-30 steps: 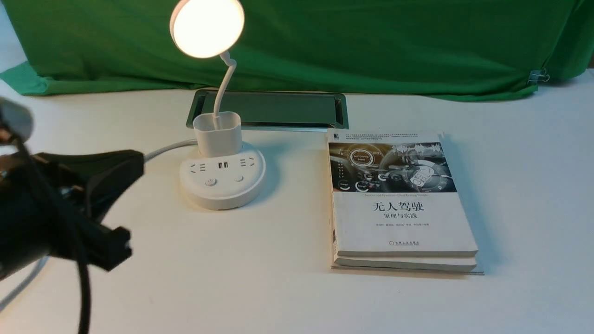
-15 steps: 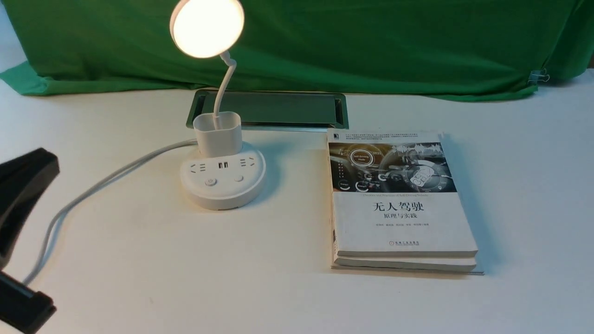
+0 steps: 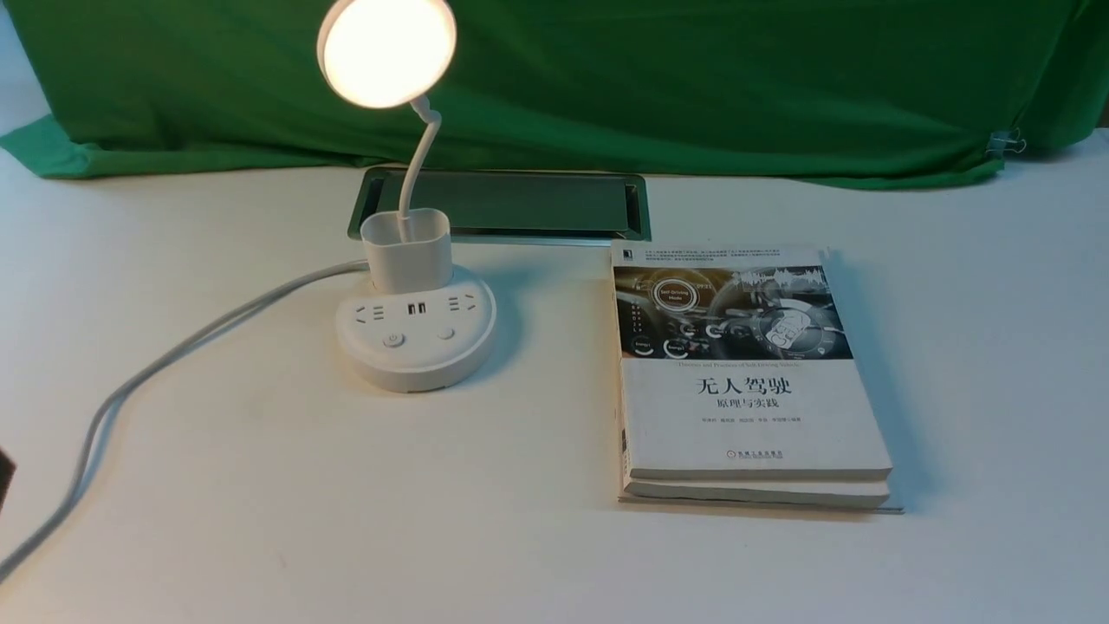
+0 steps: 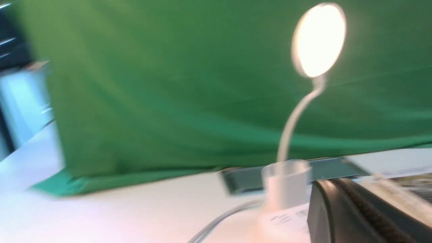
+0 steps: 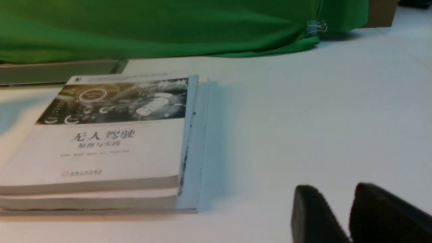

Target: Turn on the desk lamp on the white desktop with your hand.

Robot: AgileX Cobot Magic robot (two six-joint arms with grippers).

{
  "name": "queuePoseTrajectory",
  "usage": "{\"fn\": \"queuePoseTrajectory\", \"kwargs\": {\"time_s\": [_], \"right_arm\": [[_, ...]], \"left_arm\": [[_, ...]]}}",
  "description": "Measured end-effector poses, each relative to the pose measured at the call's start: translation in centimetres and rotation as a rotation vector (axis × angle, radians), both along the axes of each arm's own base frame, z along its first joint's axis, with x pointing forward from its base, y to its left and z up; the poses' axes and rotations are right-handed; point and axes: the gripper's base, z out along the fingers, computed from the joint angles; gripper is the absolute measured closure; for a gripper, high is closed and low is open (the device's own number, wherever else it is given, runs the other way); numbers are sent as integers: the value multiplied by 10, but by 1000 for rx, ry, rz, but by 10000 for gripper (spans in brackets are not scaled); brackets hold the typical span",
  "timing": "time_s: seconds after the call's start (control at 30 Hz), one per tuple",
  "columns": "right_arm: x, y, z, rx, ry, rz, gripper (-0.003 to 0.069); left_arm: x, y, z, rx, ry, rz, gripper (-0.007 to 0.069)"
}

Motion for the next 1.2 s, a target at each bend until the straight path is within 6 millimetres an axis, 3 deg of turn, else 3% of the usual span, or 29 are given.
{"fn": "queuePoseTrajectory", "kwargs": {"time_s": [0.27, 1.2], "right_arm": [[0, 0, 0, -3, -1, 1, 421], [0, 0, 0, -8, -2, 1, 421]], "left_arm": [[-1, 4, -31, -19, 270, 75, 624], [-1, 4, -33, -21, 290, 74, 624]]}}
